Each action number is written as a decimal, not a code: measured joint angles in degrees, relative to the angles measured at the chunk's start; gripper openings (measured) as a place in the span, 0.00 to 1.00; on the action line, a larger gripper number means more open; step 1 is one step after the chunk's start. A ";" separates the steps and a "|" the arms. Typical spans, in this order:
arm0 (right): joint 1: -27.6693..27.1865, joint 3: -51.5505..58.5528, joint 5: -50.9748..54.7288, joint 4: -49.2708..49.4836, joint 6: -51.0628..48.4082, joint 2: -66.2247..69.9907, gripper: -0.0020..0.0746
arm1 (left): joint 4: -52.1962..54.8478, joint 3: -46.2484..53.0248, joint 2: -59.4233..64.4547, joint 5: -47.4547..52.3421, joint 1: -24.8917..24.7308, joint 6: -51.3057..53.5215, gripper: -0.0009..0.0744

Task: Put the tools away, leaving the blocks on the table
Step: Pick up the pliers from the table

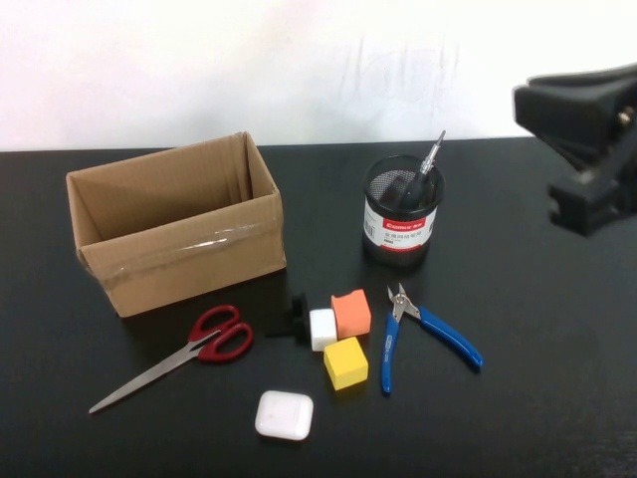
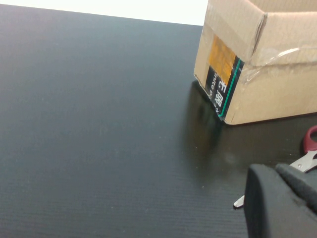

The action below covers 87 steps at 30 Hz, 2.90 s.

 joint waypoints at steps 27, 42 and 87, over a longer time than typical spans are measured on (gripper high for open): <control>0.00 23.99 1.33 0.22 0.00 -13.82 0.01 | 0.00 0.00 0.00 0.00 0.00 0.00 0.01; -4.07 23.99 -5.85 -8.32 0.00 -14.86 0.01 | 0.00 0.00 0.00 0.00 0.00 0.00 0.01; -35.25 32.20 -15.27 -2.45 0.23 -26.82 0.01 | 0.00 0.00 0.00 0.00 0.00 0.00 0.01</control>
